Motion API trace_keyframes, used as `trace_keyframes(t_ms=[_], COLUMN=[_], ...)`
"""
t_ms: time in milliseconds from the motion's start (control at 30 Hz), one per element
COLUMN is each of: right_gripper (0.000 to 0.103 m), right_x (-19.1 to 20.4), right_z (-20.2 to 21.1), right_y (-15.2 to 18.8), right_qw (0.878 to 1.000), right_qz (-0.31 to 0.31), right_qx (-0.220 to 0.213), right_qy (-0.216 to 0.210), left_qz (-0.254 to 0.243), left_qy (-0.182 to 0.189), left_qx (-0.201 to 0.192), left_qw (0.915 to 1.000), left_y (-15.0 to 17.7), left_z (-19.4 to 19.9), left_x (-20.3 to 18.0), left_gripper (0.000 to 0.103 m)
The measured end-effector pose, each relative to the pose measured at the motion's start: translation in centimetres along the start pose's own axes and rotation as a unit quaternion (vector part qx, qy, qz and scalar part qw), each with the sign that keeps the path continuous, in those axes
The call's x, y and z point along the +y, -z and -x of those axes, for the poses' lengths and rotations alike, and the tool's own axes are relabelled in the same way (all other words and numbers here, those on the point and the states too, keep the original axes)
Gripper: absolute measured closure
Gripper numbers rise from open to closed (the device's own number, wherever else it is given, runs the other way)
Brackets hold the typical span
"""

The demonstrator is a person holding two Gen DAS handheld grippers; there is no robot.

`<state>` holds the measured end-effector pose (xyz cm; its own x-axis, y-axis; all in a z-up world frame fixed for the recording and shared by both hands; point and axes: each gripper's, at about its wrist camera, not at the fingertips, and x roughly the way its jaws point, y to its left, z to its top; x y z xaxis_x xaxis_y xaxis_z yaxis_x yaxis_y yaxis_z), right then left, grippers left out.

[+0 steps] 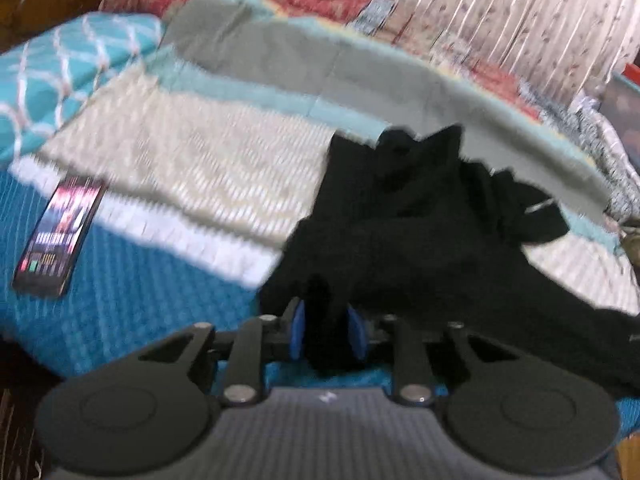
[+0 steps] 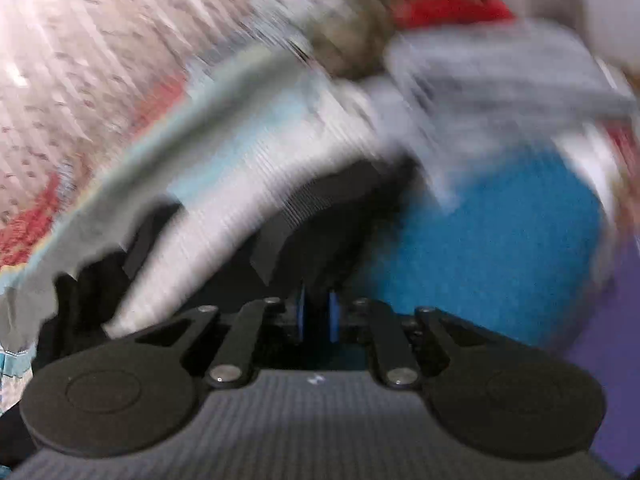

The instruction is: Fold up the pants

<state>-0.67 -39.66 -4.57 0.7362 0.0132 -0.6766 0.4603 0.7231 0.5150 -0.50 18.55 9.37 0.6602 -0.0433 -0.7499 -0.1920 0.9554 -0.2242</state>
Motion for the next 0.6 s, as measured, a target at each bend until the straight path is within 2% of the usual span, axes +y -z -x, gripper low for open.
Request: trace_keyframes(t_ms=[33,67,100,200,233,267,333,400,433,467,500,533,567,600], right_gripper=[0.075,0.071,0.070,0.067,0.064,0.063,0.054,0.054,0.054,0.054,0.057,0.087,0.092,0.092], right_x=[-1.2,-2.1,-2.5,-2.4,-2.1,-2.0,-1.7,-1.9,-1.9,-2.0,-2.1,-1.9,-1.8,-1.8], right_z=[0.5,1.3,1.9,3.2,3.1,2.8,1.0,-1.9,-3.3,-4.6,-6.0,-6.2,-6.0,-5.0], right_y=[0.3,0.4,-0.1,-2.4,-3.2,-4.0,-6.1,-7.8,-8.1,-8.4,-8.6,-8.0,-7.9,-7.9], right_qw=[1.000,0.999,0.998,0.996,0.995,0.994,0.993,0.994,0.995,0.996,0.997,0.998,0.997,0.995], right_qz=[-0.027,-0.051,-0.063,-0.050,-0.043,-0.039,-0.036,-0.038,-0.040,-0.042,-0.044,-0.048,-0.057,-0.071], right_qx=[-0.001,-0.012,-0.028,-0.074,-0.089,-0.101,-0.112,-0.101,-0.089,-0.076,-0.055,-0.042,-0.044,-0.062], right_qy=[0.001,0.000,0.004,-0.011,-0.018,-0.023,-0.031,-0.021,-0.019,-0.017,-0.010,0.005,0.020,0.010], left_qz=[0.006,0.015,0.028,0.084,0.114,0.136,0.176,0.190,0.183,0.179,0.182,0.188,0.189,0.181], left_qy=[-0.001,-0.008,-0.016,-0.004,0.010,0.020,0.047,0.052,0.053,0.052,0.056,0.059,0.050,0.040], left_qx=[-0.001,-0.004,-0.008,-0.020,-0.015,-0.012,0.001,0.019,0.025,0.035,0.051,0.066,0.067,0.058], left_qw=[1.0000,0.9999,0.9994,0.9962,0.9933,0.9905,0.9833,0.9803,0.9813,0.9819,0.9804,0.9781,0.9784,0.9810], left_y=[0.3,0.5,0.4,0.4,0.1,0.1,0.2,0.5,0.8,1.1,1.4,1.7,2.0,2.0], left_z=[0.2,0.5,0.8,1.4,1.2,1.0,-0.3,-1.9,-2.6,-3.4,-4.2,-4.8,-4.8,-4.3], left_x=[0.4,0.8,1.2,2.9,3.6,3.8,4.3,3.8,3.3,2.7,2.4,2.1,1.9,1.6], left_gripper=[0.062,0.045,0.039,0.027,0.015,0.009,0.009,0.018,0.035,0.064,0.080,0.090,0.091,0.091])
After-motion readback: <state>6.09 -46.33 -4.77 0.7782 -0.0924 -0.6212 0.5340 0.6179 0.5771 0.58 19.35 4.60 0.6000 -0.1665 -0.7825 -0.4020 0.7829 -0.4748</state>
